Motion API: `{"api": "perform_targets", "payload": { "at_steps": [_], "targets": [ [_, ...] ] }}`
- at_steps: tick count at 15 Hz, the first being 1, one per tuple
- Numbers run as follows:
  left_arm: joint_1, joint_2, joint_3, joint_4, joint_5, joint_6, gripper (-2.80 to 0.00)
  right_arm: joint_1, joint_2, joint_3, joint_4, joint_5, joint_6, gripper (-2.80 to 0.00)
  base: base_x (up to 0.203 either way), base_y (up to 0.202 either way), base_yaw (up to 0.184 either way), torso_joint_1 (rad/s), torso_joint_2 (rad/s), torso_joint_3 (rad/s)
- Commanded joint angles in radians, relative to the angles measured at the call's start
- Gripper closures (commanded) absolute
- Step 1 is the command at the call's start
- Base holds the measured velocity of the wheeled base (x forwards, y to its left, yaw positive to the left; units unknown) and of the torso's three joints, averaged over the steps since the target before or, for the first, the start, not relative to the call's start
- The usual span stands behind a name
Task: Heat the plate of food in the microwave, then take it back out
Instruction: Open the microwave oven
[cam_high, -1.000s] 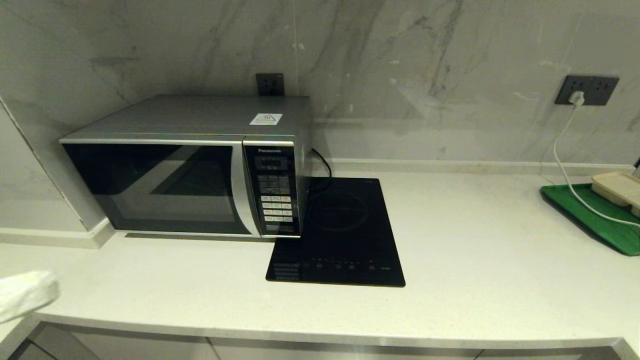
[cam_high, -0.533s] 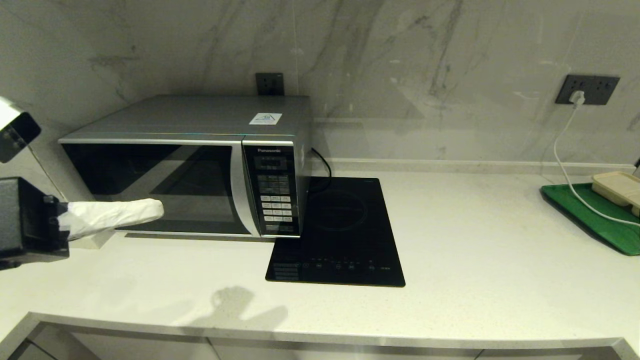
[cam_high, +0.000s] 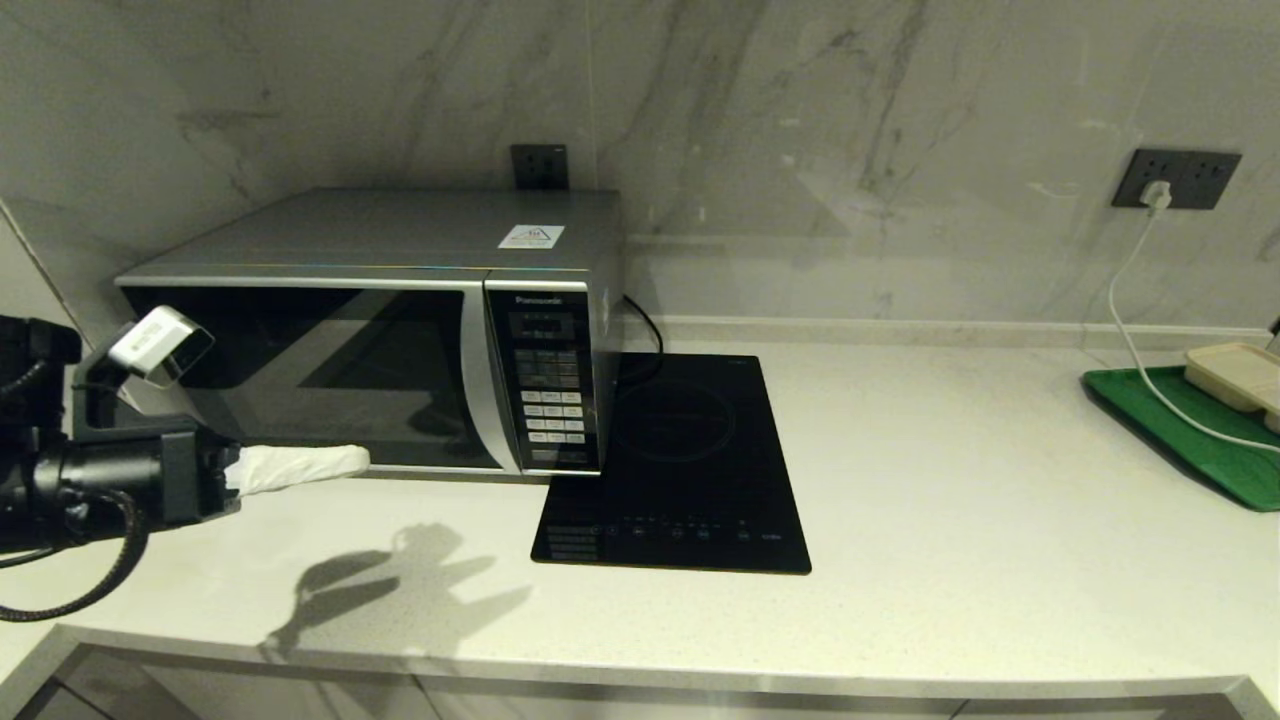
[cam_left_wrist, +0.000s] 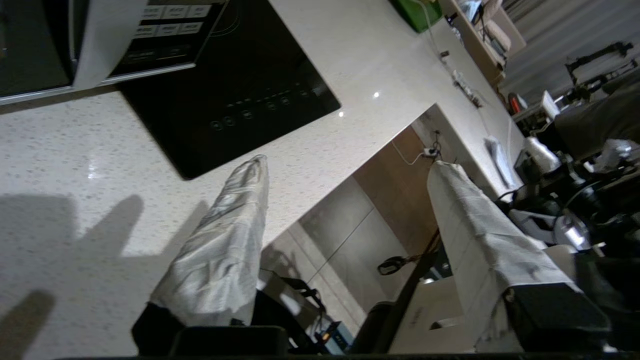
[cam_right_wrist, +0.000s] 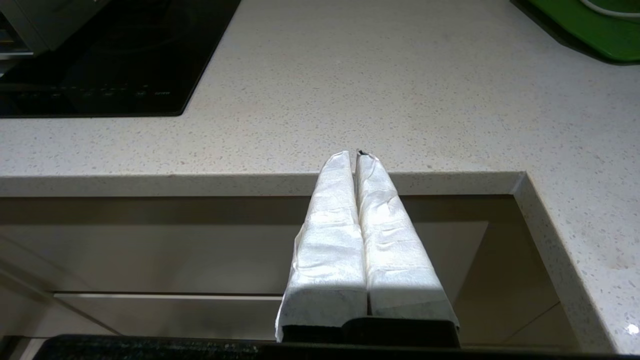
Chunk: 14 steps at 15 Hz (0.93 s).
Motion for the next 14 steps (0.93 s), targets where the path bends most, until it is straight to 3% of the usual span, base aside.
{"api": "perform_targets", "payload": {
  "at_steps": [1, 4, 7, 14],
  "targets": [
    [0.005, 0.159, -0.005, -0.054, -0.007, 0.04, -2.8, 0.0, 0.0, 0.0, 0.001, 0.0, 0.001, 0.0, 0.0, 0.0, 0.0, 0.0, 0.0, 0.0],
    [-0.073, 0.217, -0.001, -0.132, 0.012, 0.05, -2.8, 0.0, 0.0, 0.0, 0.001, 0.0, 0.001, 0.0, 0.0, 0.0, 0.0, 0.0, 0.0, 0.0],
    [-0.204, 0.229, -0.028, -0.141, 0.164, 0.052, -2.8, 0.0, 0.0, 0.0, 0.001, 0.0, 0.001, 0.0, 0.0, 0.0, 0.0, 0.0, 0.0, 0.0],
    [-0.149, 0.372, -0.246, -0.144, 0.118, 0.051, -2.8, 0.0, 0.0, 0.0, 0.001, 0.0, 0.001, 0.0, 0.0, 0.0, 0.0, 0.0, 0.0, 0.0]
  ]
}}
